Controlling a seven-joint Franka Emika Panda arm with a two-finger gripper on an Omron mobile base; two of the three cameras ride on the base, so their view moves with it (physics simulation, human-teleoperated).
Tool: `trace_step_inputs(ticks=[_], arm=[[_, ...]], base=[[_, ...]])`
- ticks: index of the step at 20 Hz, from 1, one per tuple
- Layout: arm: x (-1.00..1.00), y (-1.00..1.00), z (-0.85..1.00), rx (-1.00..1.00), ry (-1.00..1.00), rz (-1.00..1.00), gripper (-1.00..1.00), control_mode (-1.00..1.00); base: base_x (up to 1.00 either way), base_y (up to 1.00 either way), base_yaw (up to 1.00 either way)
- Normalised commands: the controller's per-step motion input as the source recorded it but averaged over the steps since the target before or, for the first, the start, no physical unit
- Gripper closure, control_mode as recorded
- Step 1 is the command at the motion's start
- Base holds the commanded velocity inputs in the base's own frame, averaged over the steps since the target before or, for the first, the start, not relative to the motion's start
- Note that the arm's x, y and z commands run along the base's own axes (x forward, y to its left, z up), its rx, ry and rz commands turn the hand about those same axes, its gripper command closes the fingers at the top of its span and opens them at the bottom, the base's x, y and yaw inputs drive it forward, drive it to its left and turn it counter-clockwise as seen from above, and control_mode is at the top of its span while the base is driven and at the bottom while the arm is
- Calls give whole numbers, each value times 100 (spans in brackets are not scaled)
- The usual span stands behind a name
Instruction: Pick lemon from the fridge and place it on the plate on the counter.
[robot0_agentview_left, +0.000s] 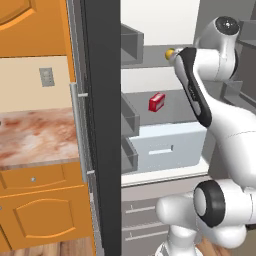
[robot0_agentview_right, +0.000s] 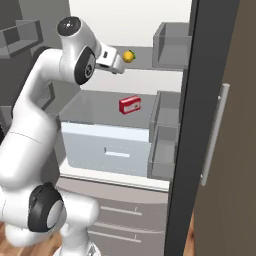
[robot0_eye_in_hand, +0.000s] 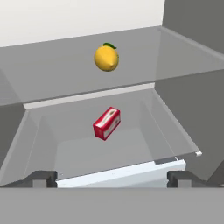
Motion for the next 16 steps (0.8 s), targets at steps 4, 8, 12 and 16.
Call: trace_step_inputs(ticks=[4,8,12,16], arm=[[40,0,9,0,-3,0,-100,-100],[43,0,6,0,0,0,-100,-100],[42,-1,0,0,-1,1,-100,-100],[42,-8,0,0,-4,2,-100,-100]], base=[[0,0,0],[0,0,0],[0,0,0],[0,0,0]])
